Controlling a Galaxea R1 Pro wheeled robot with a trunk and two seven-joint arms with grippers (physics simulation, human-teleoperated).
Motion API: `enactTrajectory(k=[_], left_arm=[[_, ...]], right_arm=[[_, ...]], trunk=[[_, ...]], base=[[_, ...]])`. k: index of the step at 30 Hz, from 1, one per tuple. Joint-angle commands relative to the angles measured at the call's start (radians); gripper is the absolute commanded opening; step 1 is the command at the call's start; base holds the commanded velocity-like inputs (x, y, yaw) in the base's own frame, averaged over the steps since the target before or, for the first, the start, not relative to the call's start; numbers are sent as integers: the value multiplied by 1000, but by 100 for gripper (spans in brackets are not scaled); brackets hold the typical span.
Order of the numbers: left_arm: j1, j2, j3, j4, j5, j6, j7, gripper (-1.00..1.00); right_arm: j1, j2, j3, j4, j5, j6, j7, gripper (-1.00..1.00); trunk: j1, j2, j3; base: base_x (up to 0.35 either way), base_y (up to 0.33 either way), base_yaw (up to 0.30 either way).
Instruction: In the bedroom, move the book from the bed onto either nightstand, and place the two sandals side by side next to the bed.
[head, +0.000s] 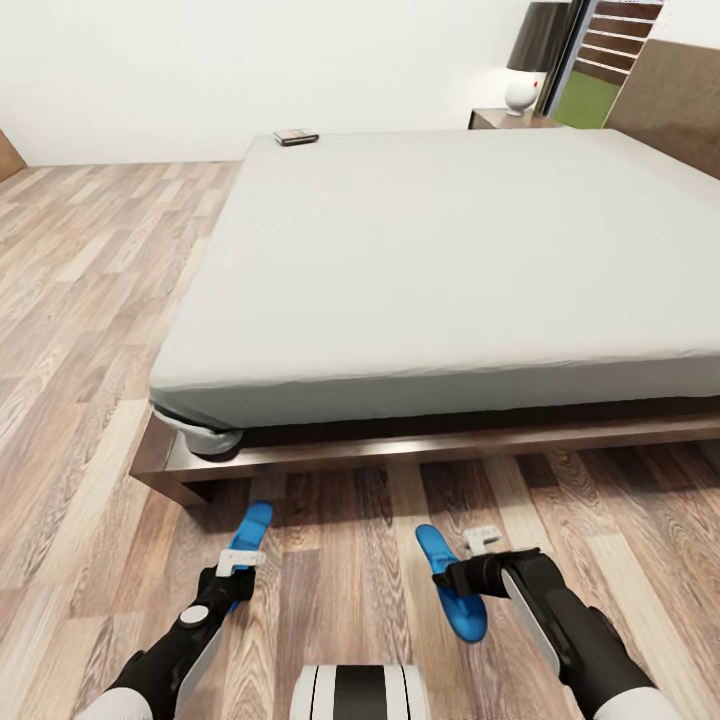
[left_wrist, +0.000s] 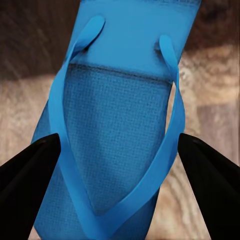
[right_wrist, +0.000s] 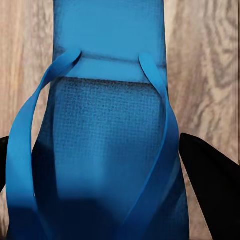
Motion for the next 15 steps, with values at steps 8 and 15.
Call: enactTrajectory(k=[8, 15], left_arm=[[-1, 1, -8, -41, 6, -3, 9, -100], [-1, 1, -7, -51, 6, -4, 10, -100]], right_arm=[[1, -11, 3, -83, -9, 32, -2, -100], [1, -12, 3, -113, -10, 43, -2, -100]], trunk=[[0, 0, -1], [2, -1, -20]], base=[[0, 0, 0], [0, 0, 0]])
